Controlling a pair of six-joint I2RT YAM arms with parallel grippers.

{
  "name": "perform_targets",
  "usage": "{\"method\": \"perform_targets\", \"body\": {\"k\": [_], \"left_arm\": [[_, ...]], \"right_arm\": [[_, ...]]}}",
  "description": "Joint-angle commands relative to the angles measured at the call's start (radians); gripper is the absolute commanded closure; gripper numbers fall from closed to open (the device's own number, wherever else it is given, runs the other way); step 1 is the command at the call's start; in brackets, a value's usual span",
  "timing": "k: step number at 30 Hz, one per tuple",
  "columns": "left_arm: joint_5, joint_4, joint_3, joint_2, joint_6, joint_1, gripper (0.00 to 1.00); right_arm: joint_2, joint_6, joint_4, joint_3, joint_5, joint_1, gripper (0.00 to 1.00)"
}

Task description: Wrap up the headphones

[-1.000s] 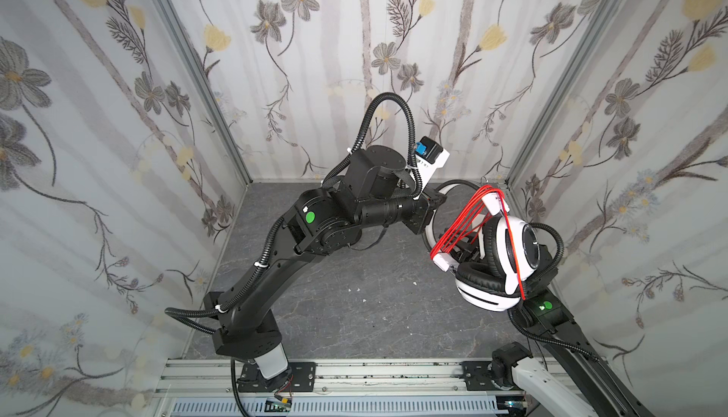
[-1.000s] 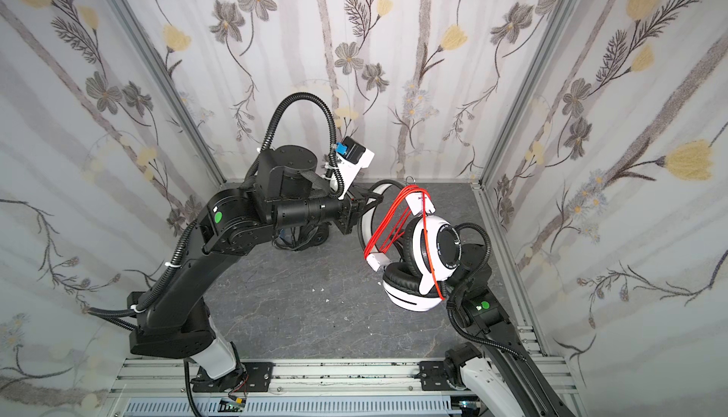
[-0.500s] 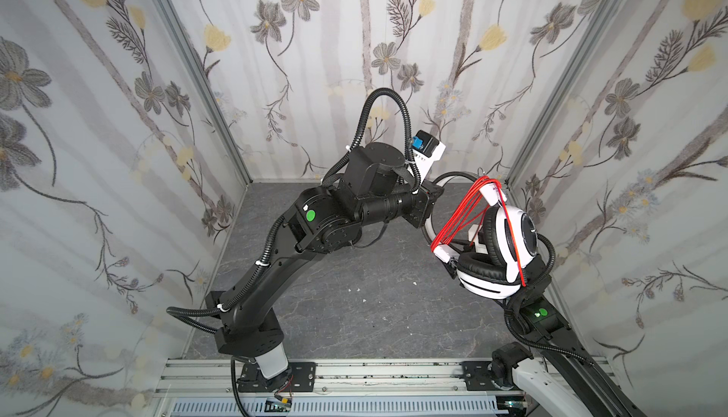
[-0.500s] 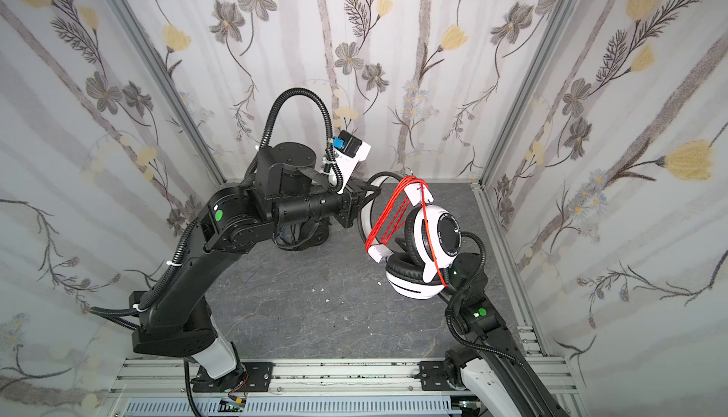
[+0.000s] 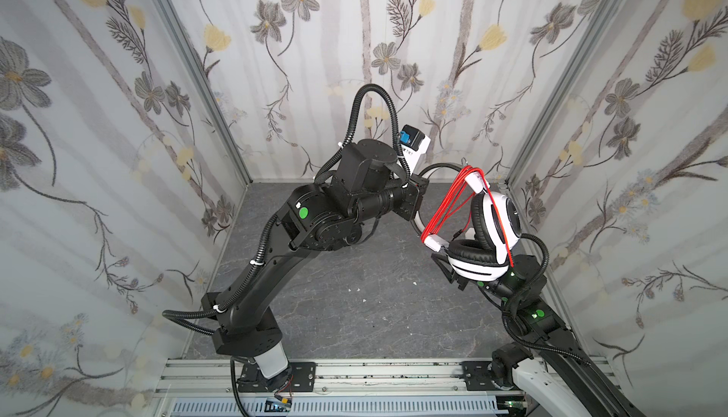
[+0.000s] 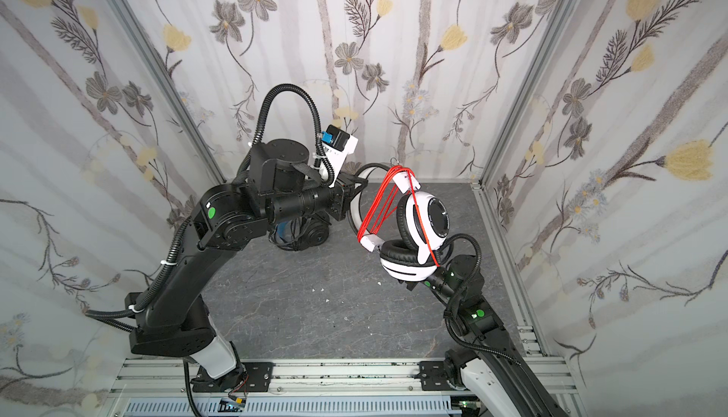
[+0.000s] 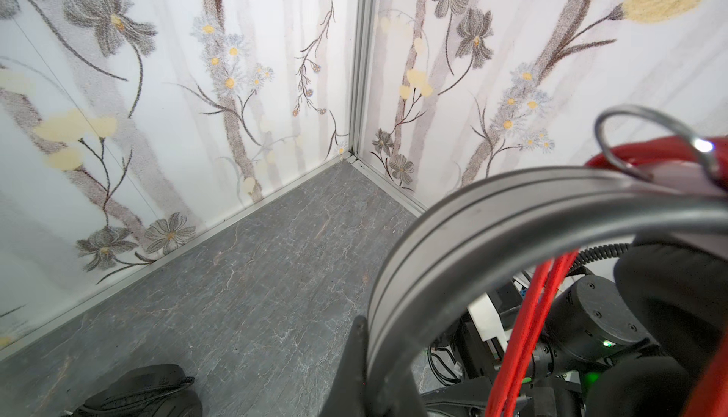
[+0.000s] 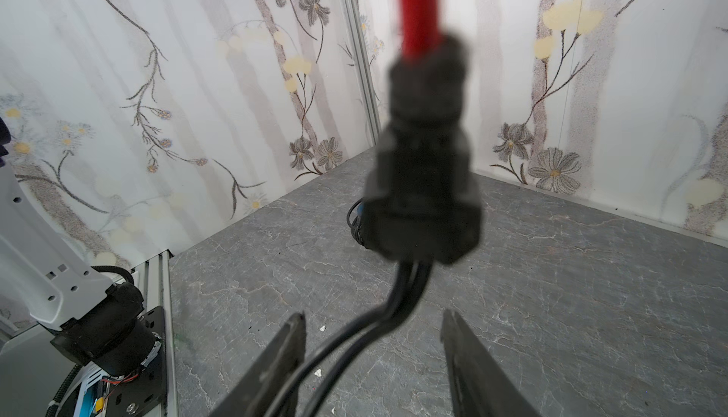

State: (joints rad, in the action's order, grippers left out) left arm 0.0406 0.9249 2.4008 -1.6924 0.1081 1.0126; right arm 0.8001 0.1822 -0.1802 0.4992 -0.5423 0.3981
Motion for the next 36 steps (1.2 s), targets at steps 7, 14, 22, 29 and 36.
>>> {"method": "perform_targets", "body": {"k": [7, 14, 22, 29, 36], "left_arm": [[-0.02, -0.083, 0.01, 0.015, 0.035, -0.022, 1.0], [-0.041, -0.106, -0.014, 0.026, 0.051, -0.051, 1.0], [-0.066, -0.112, -0.014, 0.023, 0.059, -0.066, 1.0], [-0.082, -0.13, -0.029, 0.033, 0.07, -0.077, 1.0], [-0.091, -0.145, -0.054, 0.048, 0.08, -0.078, 1.0]], "right_arm": [[0.01, 0.014, 0.016, -0.013, 0.038, 0.004, 0.52], [-0.026, 0.034, -0.01, -0.046, 0.019, 0.004, 0.5], [-0.041, 0.036, -0.04, -0.056, 0.029, 0.003, 0.52], [-0.037, 0.038, -0.047, -0.062, 0.029, 0.003, 0.56], [-0.028, 0.046, -0.058, -0.06, 0.051, 0.004, 0.43]]}}
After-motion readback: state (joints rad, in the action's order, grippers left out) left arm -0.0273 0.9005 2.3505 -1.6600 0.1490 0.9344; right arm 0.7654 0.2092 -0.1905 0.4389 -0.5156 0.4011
